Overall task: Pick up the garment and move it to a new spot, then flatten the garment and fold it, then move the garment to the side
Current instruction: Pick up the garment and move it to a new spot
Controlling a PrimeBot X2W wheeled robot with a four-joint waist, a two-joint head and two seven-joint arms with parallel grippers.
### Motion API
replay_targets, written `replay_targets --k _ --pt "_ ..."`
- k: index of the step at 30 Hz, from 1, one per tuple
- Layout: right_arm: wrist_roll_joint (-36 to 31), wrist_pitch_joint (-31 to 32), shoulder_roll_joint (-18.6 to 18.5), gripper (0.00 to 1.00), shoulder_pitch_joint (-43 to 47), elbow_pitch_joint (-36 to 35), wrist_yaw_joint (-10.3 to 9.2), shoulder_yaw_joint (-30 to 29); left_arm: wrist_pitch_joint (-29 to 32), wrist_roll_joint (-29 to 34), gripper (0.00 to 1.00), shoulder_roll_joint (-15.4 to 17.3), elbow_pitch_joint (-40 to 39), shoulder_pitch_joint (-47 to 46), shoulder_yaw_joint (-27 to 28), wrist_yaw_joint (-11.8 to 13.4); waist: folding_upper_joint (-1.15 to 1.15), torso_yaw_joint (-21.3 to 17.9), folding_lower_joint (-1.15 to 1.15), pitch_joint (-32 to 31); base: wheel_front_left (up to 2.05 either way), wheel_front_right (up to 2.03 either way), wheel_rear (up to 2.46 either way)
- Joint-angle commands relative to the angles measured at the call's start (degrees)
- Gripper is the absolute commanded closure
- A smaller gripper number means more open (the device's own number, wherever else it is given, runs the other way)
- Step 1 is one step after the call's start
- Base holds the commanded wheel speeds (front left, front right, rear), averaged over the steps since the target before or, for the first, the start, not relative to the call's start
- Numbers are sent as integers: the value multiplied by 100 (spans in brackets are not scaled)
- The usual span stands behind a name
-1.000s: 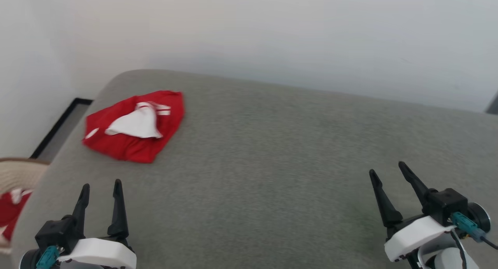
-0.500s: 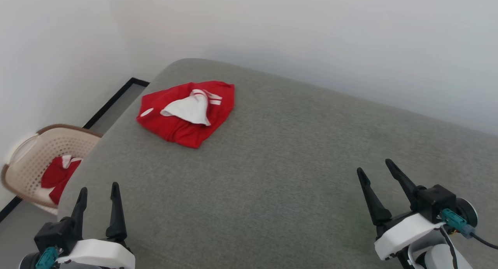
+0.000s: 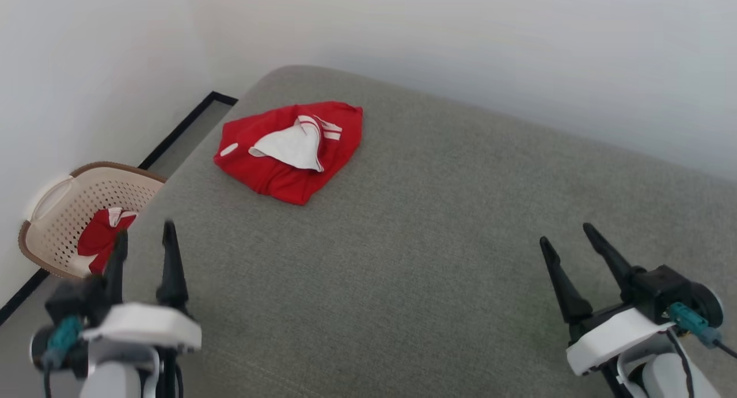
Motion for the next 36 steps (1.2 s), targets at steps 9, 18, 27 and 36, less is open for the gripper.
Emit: replay_targets --k 9,18,27,36 --pt "39 -21 -304 0 -251 -399 -2 106 -32 0 0 373 1074 -1467 -374 -111 0 -446 0 531 0 0 0" --pt "106 207 -814 0 -604 -1124 -2 175 0 -307 0 753 2396 -3003 -668 -128 0 -981 0 1425 0 0 0" --pt "184 504 -1236 0 -922 -1863 -2 171 604 -652 0 1117 4129 -4378 -586 -57 0 -1396 0 2234 0 0 0" --pt "236 701 -1474 0 -1061 -2357 -2 124 1358 -651 0 1239 5248 -5156 -604 273 0 -1635 0 2743 0 0 0"
